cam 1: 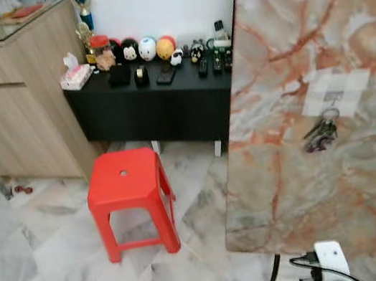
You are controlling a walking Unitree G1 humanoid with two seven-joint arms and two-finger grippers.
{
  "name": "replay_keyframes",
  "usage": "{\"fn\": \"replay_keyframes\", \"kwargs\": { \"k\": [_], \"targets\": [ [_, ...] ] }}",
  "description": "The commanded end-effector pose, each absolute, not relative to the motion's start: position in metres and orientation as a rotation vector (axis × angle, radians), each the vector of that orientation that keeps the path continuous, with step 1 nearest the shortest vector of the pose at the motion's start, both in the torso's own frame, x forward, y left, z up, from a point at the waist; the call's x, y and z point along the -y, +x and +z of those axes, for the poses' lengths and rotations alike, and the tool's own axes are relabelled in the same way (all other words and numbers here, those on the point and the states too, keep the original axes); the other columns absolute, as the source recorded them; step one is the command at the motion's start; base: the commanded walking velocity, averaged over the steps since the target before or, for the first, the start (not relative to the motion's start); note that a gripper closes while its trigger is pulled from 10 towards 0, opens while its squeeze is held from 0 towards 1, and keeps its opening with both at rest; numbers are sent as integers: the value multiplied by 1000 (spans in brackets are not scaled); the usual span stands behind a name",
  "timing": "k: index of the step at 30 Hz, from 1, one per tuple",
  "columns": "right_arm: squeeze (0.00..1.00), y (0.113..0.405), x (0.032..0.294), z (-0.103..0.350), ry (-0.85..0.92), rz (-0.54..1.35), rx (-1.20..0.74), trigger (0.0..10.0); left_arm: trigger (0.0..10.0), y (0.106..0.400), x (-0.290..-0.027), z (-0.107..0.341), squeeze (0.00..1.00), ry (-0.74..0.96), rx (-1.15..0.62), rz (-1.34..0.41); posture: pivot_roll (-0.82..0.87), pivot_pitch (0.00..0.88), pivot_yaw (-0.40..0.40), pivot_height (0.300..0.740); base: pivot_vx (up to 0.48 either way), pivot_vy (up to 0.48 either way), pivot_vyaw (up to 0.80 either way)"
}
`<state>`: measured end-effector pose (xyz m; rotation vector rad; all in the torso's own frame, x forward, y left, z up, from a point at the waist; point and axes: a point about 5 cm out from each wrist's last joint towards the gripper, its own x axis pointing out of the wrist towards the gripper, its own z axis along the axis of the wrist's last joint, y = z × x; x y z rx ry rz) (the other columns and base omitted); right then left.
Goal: Hang keys on a hook
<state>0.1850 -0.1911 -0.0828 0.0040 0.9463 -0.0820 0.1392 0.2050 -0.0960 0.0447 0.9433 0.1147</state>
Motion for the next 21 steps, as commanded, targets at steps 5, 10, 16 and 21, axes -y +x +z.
{"fn": "replay_keyframes", "kwargs": {
  "k": [5, 10, 16, 21],
  "targets": [
    [0, 187, 195, -81, 12, -99, -939, 10000, 10000, 130, -201, -101, 0, 47, -991, 94, 42, 0, -97, 740, 0, -366, 0],
    [0, 187, 196, -81, 11, -102, -948, 10000, 10000, 129, -201, -101, 0, 49, -993, 97, 41, 0, -100, 740, 0, -367, -548],
    [0, 187, 198, -81, 15, -112, -947, 10000, 10000, 129, -201, -101, 0, 49, -995, 95, 39, 0, -99, 740, 0, -366, -773],
    [0, 187, 198, -81, 17, -113, -943, 10000, 10000, 129, -202, -101, 0, 52, -995, 94, 39, 0, -97, 740, 0, -370, -735]
  ]
}}
